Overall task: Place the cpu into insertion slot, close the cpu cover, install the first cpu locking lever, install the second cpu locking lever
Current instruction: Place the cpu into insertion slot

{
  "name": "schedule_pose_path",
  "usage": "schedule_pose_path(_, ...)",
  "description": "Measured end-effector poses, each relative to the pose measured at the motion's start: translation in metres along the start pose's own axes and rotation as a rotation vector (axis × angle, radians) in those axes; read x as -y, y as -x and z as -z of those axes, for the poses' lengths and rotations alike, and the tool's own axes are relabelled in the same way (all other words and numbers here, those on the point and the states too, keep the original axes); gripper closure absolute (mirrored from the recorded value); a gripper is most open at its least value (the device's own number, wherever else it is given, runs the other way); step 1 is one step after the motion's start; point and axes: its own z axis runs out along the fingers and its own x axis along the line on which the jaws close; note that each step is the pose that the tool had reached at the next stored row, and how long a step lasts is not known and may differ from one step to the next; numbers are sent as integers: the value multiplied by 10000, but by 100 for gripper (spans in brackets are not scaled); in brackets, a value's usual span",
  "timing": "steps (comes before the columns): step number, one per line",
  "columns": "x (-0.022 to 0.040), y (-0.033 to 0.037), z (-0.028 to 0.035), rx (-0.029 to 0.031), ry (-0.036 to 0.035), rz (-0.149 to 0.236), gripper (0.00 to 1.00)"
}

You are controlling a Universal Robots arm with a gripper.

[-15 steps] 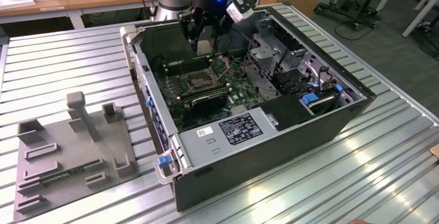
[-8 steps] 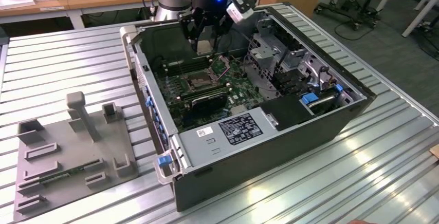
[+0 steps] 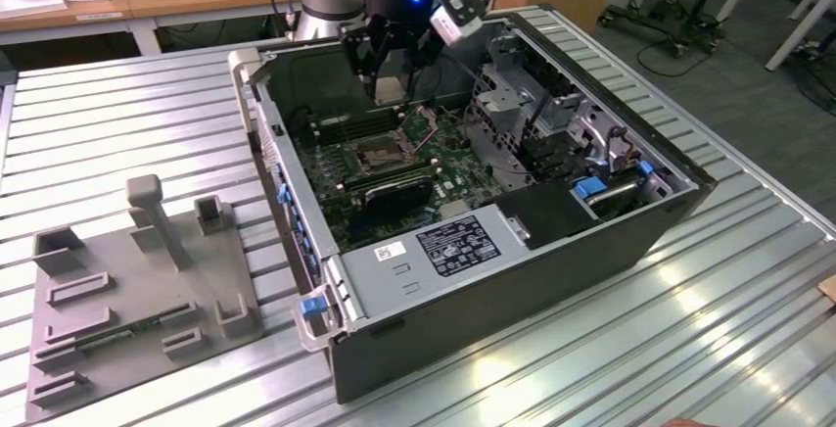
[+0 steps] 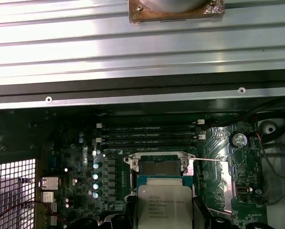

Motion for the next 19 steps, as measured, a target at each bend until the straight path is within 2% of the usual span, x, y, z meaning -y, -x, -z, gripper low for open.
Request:
schedule_pose_path(7, 0, 0, -1, 14, 3, -149, 46)
schedule_pose_path(19, 2, 1, -27, 202, 44, -2253, 46)
